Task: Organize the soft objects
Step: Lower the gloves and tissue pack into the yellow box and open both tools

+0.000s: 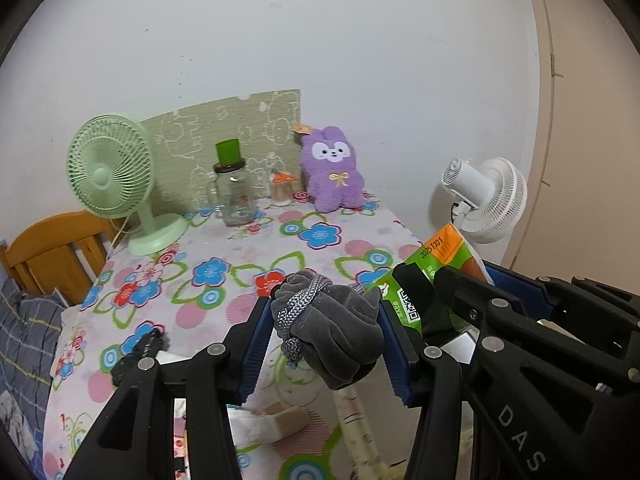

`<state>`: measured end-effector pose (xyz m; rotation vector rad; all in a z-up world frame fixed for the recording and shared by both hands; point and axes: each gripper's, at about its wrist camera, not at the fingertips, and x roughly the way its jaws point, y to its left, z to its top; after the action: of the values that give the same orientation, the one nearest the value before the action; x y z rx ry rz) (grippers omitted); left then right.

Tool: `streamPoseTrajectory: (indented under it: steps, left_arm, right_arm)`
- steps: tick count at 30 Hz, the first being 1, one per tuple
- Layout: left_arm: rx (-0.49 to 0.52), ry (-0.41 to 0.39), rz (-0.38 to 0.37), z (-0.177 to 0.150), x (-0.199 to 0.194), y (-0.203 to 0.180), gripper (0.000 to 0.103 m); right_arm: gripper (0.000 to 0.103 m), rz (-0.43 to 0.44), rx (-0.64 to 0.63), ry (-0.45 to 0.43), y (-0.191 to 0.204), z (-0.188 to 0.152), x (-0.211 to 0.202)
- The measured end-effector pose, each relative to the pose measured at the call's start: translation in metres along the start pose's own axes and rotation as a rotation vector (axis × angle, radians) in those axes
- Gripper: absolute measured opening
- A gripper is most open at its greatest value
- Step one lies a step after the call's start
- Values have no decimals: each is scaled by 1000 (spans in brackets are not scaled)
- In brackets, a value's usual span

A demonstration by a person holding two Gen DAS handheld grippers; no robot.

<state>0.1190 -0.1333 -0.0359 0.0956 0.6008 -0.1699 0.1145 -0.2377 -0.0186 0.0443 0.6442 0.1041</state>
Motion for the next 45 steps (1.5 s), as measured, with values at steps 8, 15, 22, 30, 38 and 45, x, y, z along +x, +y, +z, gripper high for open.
streamPoseTrajectory:
  steps: [8, 15, 22, 30, 38, 45]
  left_arm:
    - [22, 23, -43, 4, 20, -23, 53]
    - [66, 70, -54, 1, 43, -39, 55]
    - [97, 136, -46, -8, 61, -46, 75]
    - [112, 176, -62, -10, 64, -49, 89]
    - [89, 160, -84, -7, 59, -45, 102]
    - [79, 156, -91, -10, 50, -42, 103]
  right_arm:
    - [20, -35, 27, 16, -27, -2, 11]
    - [20, -45, 59, 59, -47, -7, 30]
    - [21, -32, 76, 118, -57, -17, 57]
    - [28, -19, 90, 145, -61, -21, 70]
    - [76, -39, 70, 96, -57, -18, 58]
    - [85, -59, 54, 87, -52, -18, 46]
